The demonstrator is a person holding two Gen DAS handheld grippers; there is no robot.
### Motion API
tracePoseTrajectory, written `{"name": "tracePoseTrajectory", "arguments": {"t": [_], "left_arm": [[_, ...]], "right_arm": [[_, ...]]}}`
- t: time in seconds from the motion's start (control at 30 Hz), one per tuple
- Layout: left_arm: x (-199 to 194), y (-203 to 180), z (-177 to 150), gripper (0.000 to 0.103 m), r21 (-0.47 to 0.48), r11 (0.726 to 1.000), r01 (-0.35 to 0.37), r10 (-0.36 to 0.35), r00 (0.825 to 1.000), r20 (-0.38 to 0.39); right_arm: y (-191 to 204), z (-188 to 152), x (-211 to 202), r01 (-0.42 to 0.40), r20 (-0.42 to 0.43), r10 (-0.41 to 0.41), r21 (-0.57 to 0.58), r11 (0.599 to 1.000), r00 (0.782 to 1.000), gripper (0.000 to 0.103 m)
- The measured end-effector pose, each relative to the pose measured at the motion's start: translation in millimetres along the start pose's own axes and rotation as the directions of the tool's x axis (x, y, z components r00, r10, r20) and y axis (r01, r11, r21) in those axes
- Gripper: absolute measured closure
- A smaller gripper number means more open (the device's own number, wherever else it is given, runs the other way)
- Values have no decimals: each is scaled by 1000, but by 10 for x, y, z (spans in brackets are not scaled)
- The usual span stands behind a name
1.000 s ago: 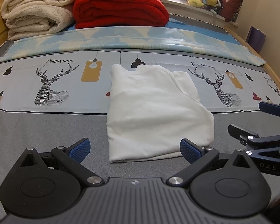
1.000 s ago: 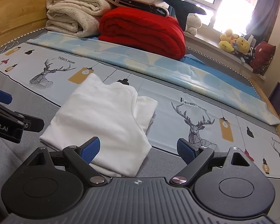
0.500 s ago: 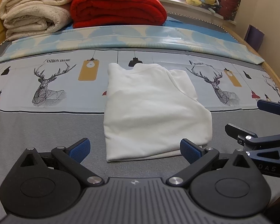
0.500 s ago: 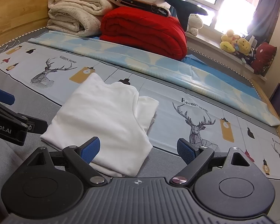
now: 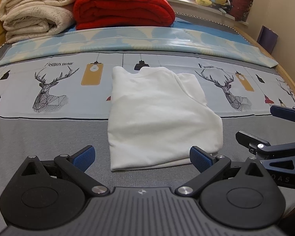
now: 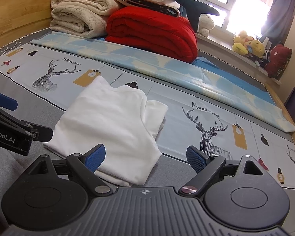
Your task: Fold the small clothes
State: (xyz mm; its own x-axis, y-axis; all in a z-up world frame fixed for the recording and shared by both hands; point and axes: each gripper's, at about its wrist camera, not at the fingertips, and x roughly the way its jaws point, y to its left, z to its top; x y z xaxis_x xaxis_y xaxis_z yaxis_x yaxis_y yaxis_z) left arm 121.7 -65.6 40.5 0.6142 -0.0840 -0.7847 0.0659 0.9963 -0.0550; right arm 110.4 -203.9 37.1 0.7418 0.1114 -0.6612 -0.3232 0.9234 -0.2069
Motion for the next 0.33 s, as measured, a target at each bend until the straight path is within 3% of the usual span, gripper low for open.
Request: {"name": "tracePoseTrajectory", "arguments": {"t": [0.33], "left_arm": [[-2, -9, 5, 1, 5, 1000, 2, -2, 1000, 6]], "right_arm": [[2, 2, 8, -3, 0, 3, -2, 1000, 1000, 13]]}}
